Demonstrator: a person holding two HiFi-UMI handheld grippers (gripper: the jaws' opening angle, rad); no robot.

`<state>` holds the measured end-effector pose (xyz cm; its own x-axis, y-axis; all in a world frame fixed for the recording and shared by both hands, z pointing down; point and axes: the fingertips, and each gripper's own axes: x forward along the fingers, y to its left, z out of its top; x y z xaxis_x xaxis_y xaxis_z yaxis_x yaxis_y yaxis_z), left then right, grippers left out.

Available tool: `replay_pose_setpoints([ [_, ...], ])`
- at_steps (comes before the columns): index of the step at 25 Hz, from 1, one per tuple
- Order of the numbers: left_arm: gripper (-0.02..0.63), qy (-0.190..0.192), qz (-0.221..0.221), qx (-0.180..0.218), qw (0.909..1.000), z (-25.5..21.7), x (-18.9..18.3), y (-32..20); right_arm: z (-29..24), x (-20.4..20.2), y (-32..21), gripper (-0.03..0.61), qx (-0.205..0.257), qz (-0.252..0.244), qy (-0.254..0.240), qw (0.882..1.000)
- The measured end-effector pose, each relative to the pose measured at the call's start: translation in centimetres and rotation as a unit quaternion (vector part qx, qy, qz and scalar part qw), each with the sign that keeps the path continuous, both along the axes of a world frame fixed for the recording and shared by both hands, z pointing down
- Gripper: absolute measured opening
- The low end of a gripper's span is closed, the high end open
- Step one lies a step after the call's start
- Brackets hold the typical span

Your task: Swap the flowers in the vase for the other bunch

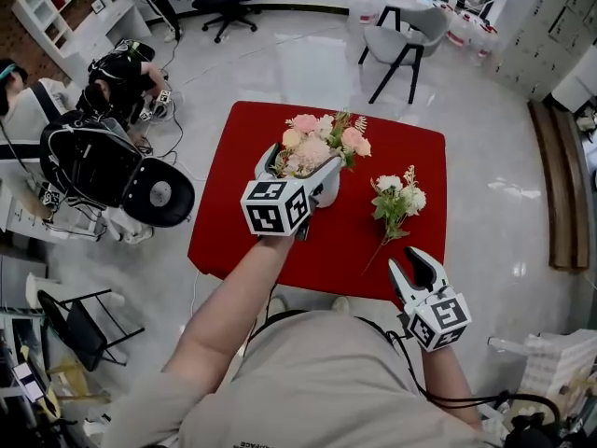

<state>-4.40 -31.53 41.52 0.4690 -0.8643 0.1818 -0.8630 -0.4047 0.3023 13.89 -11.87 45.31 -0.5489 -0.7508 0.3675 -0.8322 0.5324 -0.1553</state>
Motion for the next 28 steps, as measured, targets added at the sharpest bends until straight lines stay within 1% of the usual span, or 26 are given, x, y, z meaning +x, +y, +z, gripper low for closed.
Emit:
replay_pose_setpoints([
  [1, 0.577, 0.002, 0.001, -0.001, 1.0, 0.1, 0.0, 0.1, 0.0, 0.2, -0.2, 0.173, 0.0, -0.002, 0.0, 1.0],
  [2, 0.556, 0.003, 0.002, -0.001, 1.0, 0.1, 0.1, 0.2, -0.1, 0.3, -0.3, 0.172, 0.0, -0.005, 0.0, 1.0],
  [4, 0.47, 0.001, 0.005, -0.002, 1.0, 0.3, 0.1, 0.4, -0.1, 0.5, -0.7, 0.172, 0.001, -0.009, 0.0, 1.0],
  [7, 0.311, 0.013, 0.01, 0.0, 0.9999, 0.1, 0.3, 0.7, -0.1, 0.5, -1.0, 0.172, 0.001, -0.016, 0.0, 1.0],
  [8, 0.27, 0.015, 0.012, 0.001, 0.9998, 0.0, 0.2, 0.8, -0.1, 0.5, -1.0, 0.172, 0.001, -0.019, 0.001, 1.0],
  [11, 0.194, 0.014, 0.016, 0.009, 0.9997, -0.3, 0.2, 1.2, -0.1, 0.3, -0.9, 0.172, 0.001, -0.023, 0.001, 1.0],
  [14, 0.156, 0.018, 0.019, 0.021, 0.9994, -0.9, 0.3, 1.3, 0.0, 0.2, -0.8, 0.172, 0.001, -0.025, 0.002, 1.0],
  [17, 0.13, 0.016, 0.025, 0.034, 0.999, -1.5, 0.7, 1.6, 0.2, 0.3, -0.6, 0.172, 0.0, -0.026, 0.002, 1.0],
  [19, 0.121, 0.018, 0.028, 0.042, 0.9986, -2.0, 0.9, 1.8, 0.2, 0.4, -0.4, 0.17, -0.001, -0.024, 0.003, 1.0],
  [23, 0.112, 0.033, 0.03, 0.055, 0.9975, -3.2, 0.9, 1.8, 0.3, 0.4, -0.2, 0.17, 0.0, -0.022, 0.002, 1.0],
  [28, 0.106, 0.044, 0.037, 0.06, 0.9965, -4.6, 1.0, 2.2, 0.3, 0.4, 0.4, 0.17, -0.001, -0.021, 0.001, 1.0],
])
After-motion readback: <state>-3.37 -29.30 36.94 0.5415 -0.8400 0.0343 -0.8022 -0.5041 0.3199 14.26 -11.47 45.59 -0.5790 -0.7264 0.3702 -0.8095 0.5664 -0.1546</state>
